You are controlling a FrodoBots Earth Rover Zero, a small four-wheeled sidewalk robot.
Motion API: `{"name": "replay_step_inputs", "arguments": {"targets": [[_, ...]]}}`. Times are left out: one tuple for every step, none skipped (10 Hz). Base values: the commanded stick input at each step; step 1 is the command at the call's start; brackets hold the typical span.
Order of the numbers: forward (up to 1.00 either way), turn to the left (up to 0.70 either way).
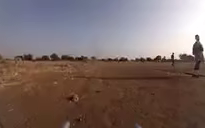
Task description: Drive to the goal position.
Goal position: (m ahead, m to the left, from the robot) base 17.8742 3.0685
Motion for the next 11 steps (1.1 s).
{"name": "replay_step_inputs", "arguments": {"targets": [[0.50, 0.00], [0.50, 0.00], [0.50, 0.00], [0.50, 0.00], [0.50, 0.00], [0.50, 0.00], [0.50, 0.00], [0.50, 0.00], [0.50, 0.00], [0.50, 0.00], [0.50, 0.00]]}}
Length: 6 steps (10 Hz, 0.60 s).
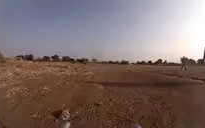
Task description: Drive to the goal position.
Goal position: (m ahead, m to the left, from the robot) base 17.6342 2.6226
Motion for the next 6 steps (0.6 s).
{"name": "replay_step_inputs", "arguments": {"targets": [[0.50, 0.00], [0.50, 0.00], [0.50, 0.00], [0.50, 0.00], [0.50, 0.00], [0.50, 0.00]]}}
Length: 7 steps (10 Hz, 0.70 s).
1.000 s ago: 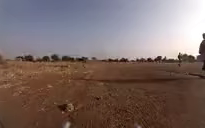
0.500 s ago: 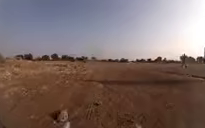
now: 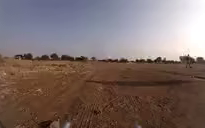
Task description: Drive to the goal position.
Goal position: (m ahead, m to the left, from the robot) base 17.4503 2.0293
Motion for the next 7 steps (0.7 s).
{"name": "replay_step_inputs", "arguments": {"targets": [[0.50, 0.00], [0.50, 0.00], [0.50, 0.00], [0.50, 0.00], [0.50, 0.00], [0.50, 0.00], [0.50, 0.00]]}}
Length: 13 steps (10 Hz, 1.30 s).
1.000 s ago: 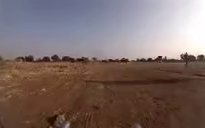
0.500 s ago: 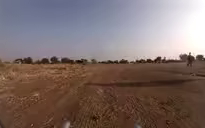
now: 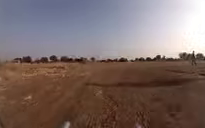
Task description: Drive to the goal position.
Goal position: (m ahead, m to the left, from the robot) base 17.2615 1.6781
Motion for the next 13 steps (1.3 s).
{"name": "replay_step_inputs", "arguments": {"targets": [[0.50, 0.00], [0.50, 0.00], [0.50, 0.00], [0.50, 0.00], [0.50, 0.00], [0.50, 0.00], [0.50, 0.00], [0.50, 0.00], [0.50, 0.00], [0.50, 0.00], [0.50, 0.00], [0.50, 0.00], [0.50, 0.00]]}}
